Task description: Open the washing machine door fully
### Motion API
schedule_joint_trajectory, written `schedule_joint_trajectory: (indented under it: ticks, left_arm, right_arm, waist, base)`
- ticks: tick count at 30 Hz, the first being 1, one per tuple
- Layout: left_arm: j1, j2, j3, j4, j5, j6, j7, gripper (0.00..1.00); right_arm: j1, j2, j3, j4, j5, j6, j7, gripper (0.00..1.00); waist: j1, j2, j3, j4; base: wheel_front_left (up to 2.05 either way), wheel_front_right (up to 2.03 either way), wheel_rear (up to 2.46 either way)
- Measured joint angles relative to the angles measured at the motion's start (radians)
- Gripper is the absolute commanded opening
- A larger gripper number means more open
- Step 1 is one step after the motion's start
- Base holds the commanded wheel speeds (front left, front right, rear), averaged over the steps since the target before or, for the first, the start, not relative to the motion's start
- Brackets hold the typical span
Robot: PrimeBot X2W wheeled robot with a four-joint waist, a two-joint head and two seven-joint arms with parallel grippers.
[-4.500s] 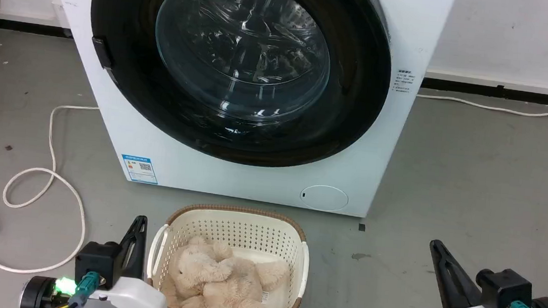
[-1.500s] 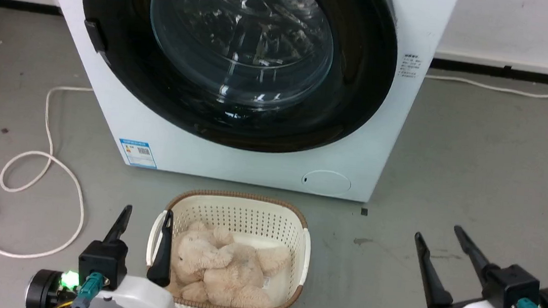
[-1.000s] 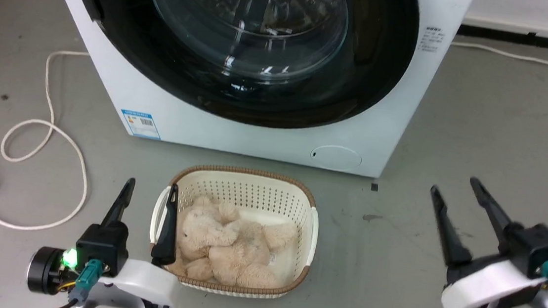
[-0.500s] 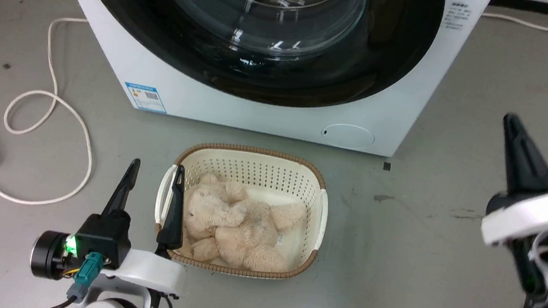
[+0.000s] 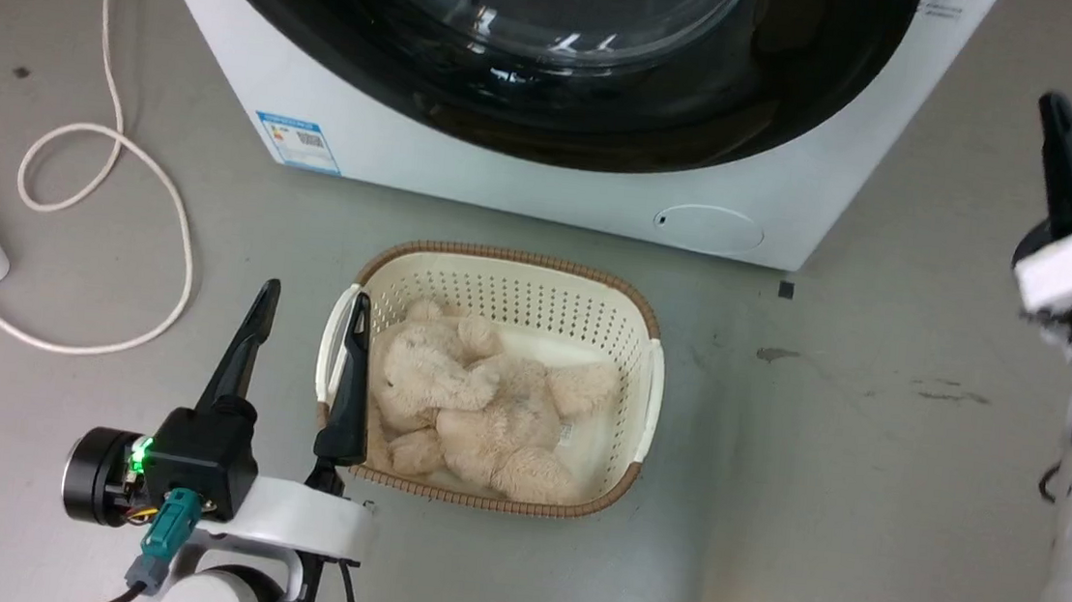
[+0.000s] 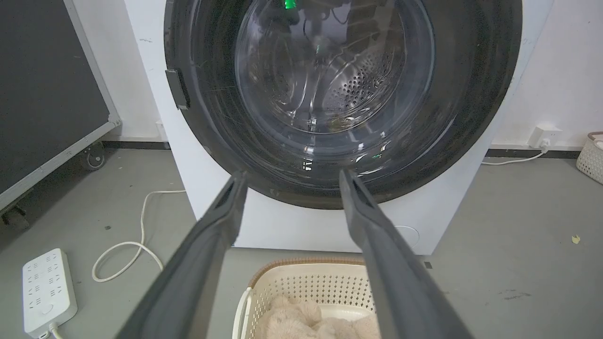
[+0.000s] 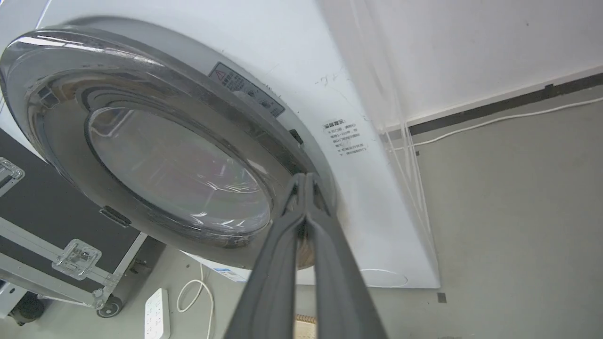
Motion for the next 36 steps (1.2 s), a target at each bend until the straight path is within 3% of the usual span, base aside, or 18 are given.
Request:
schedule_joint_trajectory:
  ticks: [19, 36]
  left_arm:
    - [-0.049, 0.0, -0.039, -0.041, -0.011, 0.017, -0.04, 1.0]
    - [-0.104, 0.0, -0.078, -0.078, -0.027, 0.035, -0.076, 1.0]
  right_arm:
    - [-0.421, 0.01, -0.191, 0.359, 0.136, 0.0, 0.244, 0.0]
    - [-0.767, -0.053, -0.335, 0.667, 0.205, -0.001, 0.437, 0.0]
  waist:
    - [0.0, 0.0, 0.118, 0.041]
    - [0.0, 0.0, 0.224, 0.082]
  base:
    - [0.0, 0.0, 0.0]
    - [0.0, 0.0, 0.0]
